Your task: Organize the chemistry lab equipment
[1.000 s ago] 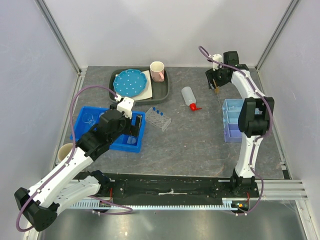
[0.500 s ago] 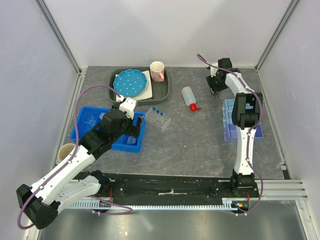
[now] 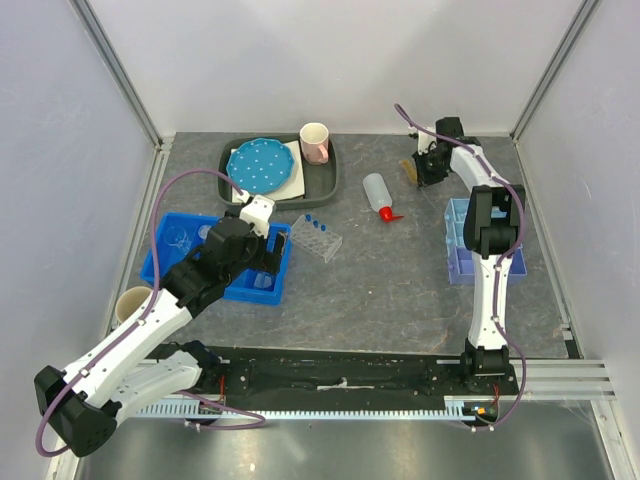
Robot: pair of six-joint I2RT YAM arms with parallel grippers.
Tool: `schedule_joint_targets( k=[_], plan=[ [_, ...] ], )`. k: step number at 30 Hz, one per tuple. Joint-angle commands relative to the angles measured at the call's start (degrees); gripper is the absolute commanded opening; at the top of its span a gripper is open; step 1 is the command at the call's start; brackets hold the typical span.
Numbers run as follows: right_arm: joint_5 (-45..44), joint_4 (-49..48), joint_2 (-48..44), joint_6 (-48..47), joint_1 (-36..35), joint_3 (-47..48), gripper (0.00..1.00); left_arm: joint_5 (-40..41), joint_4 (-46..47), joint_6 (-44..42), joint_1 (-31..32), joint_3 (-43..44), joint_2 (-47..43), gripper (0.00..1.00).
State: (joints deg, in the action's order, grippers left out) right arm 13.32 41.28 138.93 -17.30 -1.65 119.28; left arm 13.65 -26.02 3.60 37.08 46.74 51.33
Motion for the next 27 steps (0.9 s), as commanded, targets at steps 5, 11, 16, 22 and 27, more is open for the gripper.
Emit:
schedule_joint_targets(
  k=[5, 11, 16, 22, 27],
  plan=[
    [15.93, -0.85, -14.8, 2.19, -0.28, -3.7, 0.02, 1.73, 2.38, -2.1, -0.17, -0.07, -0.62, 0.93],
    [23.23, 3.18, -27.28, -4.66, -0.28, -6.25, 0.0, 1.82, 2.38, -2.1, -0.08, -0.16, -1.85, 0.93],
    [14.85, 15.81, -35.12, -20.71, -0.11, -7.22, 0.0, 1.73, 2.47, -2.01, -0.08, -0.07, -2.64, 0.93],
    [6.55, 26.46, -46.11, -38.04, 7.17, -16.6, 0.02, 0.5, 2.47, -1.93, -0.08, 0.1, -3.69, 0.93],
    [-0.74, 30.7, -53.58, -57.83, 15.79, -28.56, 0.03, -0.29, 2.47, -1.75, -0.08, 0.19, -3.78, 0.93]
  ],
)
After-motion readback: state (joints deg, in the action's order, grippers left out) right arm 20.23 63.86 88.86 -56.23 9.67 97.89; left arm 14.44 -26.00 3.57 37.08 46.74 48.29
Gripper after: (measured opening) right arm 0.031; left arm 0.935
